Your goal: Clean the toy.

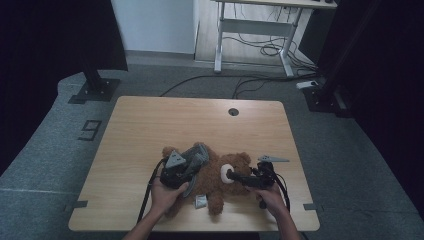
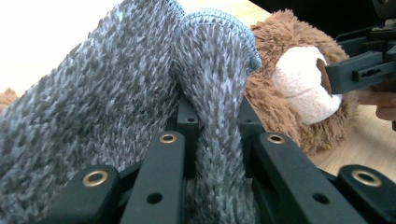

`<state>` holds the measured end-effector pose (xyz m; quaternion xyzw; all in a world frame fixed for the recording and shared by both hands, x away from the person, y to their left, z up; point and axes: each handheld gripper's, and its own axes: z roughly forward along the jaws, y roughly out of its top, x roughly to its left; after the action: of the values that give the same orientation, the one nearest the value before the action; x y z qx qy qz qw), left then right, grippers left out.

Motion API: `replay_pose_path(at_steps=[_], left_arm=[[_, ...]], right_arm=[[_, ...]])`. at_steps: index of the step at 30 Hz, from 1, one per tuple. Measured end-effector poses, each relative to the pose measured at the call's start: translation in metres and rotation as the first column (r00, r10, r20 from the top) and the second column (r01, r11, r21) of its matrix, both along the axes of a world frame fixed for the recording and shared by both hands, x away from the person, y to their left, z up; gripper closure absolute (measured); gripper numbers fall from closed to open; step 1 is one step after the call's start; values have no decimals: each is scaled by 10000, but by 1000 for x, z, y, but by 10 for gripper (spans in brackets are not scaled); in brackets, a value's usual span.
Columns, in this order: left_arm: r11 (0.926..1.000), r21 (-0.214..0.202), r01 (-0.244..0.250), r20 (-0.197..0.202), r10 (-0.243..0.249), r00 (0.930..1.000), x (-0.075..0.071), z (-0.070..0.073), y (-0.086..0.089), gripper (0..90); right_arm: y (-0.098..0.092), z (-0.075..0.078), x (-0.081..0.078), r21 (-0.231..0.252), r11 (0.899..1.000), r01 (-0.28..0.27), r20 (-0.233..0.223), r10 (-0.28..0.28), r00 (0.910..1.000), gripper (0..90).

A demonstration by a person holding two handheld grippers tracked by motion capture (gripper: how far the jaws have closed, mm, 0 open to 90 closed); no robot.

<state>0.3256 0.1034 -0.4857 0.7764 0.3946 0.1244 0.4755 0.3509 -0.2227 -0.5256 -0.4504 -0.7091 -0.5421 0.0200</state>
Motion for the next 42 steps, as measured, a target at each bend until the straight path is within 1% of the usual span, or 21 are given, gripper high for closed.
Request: replay_pose_path(at_steps=[4, 6, 10, 12, 14, 15, 17, 19, 20, 21, 24, 26, 29, 32, 34, 36, 37, 39, 40, 41, 42], left_arm=[[9997, -207, -88, 108, 90, 9999, -2, -2, 1, 777], [9997, -175, -157, 235, 161, 9996, -3, -3, 1, 776], [9993, -108, -355, 510, 360, 9980, -4, -2, 0, 777], [9986, -240, -482, 625, 496, 9968, -2, -1, 2, 778], [9973, -342, -652, 941, 682, 9932, -1, 0, 2, 779], [9968, -321, -738, 1074, 769, 9912, 0, 0, 1, 780], [9961, -299, -836, 1195, 866, 9890, 4, -1, 0, 781], [9947, -404, -949, 1101, 988, 9890, 13, -1, -1, 780], [9942, -437, -981, 1007, 1021, 9897, 18, 0, -2, 780], [9942, -427, -989, 923, 1025, 9904, 23, 0, -3, 780], [9947, -342, -968, 664, 989, 9929, 31, 4, -6, 779], [9965, -223, -805, 613, 817, 9948, 30, 9, -6, 778], [9982, -303, -523, 620, 541, 9966, 26, 21, -7, 777], [9988, -467, -128, 727, 161, 9972, 22, 38, -19, 776], [9990, -373, 243, 953, -206, 9952, 20, 50, -35, 776], [9978, -109, 659, 1074, -643, 9921, 21, 59, -58, 775], [9965, 20, 841, 1027, -839, 9912, 22, 62, -70, 775], [9934, 200, 1128, 864, -1141, 9897, 27, 62, -93, 775], [9921, 277, 1223, 760, -1241, 9894, 28, 61, -102, 774], [9894, 427, 1388, 580, -1411, 9883, 32, 59, -117, 774], [9879, 525, 1458, 510, -1485, 9876, 33, 57, -125, 774]], right_arm=[[-10, -4, -5, 387, 9991, 182, 287, -194, 9994, 480], [-11, -5, -8, 518, 9982, 290, 467, -314, 9984, 528], [-6, 0, -13, 294, 9982, 518, 1089, -547, 9925, 576], [-5, 4, -14, 214, 9981, 571, 1333, -595, 9893, 592], [-2, 8, -14, 164, 9976, 670, 1679, -688, 9834, 598], [0, 10, -14, 99, 9973, 729, 1940, -735, 9782, 602], [4, 13, -15, -119, 9955, 944, 2460, -886, 9652, 608], [7, 16, -14, -312, 9908, 1317, 3052, -1160, 9452, 618], [7, 17, -12, -323, 9883, 1490, 3204, -1310, 9382, 619], [7, 17, -9, -288, 9867, 1601, 3265, -1421, 9344, 619], [5, 15, -1, -287, 9836, 1783, 3339, -1587, 9292, 618], [4, 13, -1, -326, 9831, 1803, 3431, -1584, 9258, 618], [1, 10, -7, -390, 9838, 1752, 3574, -1500, 9218, 616], [-2, 6, -14, -536, 9832, 1743, 3745, -1420, 9163, 614], [-4, 3, -17, -590, 9832, 1729, 3766, -1385, 9160, 614], [-5, 1, -20, -680, 9827, 1720, 3793, -1340, 9155, 613], [-5, 0, -21, -746, 9821, 1727, 3851, -1314, 9135, 613], [-6, -3, -23, -782, 9819, 1727, 3861, -1299, 9133, 611], [-7, -4, -25, -804, 9818, 1718, 3819, -1289, 9152, 609], [-7, -6, -25, -789, 9814, 1752, 3854, -1321, 9133, 609], [-8, -7, -26, -813, 9812, 1752, 3848, -1312, 9136, 608]])
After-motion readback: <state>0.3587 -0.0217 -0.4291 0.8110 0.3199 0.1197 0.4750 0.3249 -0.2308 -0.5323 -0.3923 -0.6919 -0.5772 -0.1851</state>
